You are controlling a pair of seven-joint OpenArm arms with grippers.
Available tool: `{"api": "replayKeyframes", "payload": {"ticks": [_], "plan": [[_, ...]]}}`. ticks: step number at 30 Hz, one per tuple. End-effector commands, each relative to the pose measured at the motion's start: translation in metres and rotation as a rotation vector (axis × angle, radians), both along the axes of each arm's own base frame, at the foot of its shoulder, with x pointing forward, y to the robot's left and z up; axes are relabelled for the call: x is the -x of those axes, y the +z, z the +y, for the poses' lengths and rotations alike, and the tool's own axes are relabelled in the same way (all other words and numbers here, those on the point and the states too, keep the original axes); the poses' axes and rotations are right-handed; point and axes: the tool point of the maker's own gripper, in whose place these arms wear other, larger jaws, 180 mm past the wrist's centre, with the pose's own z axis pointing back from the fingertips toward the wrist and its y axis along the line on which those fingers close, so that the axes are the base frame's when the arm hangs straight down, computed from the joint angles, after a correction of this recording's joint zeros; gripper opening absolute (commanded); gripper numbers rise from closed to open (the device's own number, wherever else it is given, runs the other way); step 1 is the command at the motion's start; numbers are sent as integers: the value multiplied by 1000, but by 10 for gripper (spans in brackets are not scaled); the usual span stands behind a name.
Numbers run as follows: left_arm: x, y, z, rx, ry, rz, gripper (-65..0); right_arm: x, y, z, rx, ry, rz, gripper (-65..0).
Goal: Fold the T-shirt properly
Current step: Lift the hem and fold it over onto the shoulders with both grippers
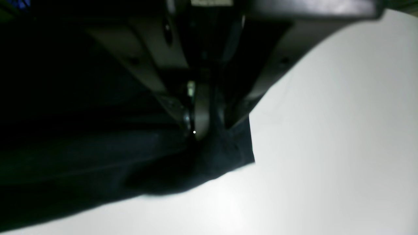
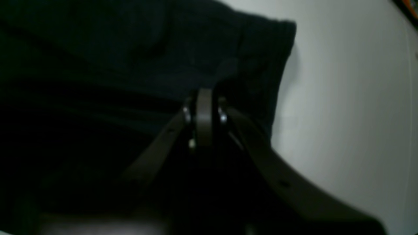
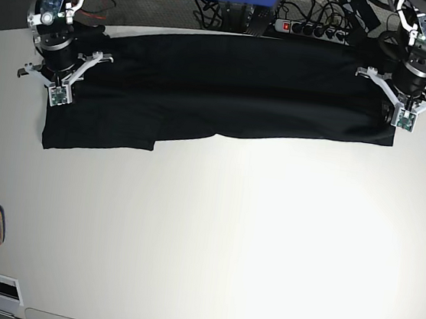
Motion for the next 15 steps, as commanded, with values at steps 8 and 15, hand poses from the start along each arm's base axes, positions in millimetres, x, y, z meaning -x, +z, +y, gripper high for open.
{"api": "replayKeyframes", "payload": {"ticks": [8,15], "plan": [[3,4,8,-17,14,-10,-650,-4,10,-5,21,-1,-34,-650],[19,-5,8,-19,13,42,-650,25,-5,-5,21,0,44,-650]]}}
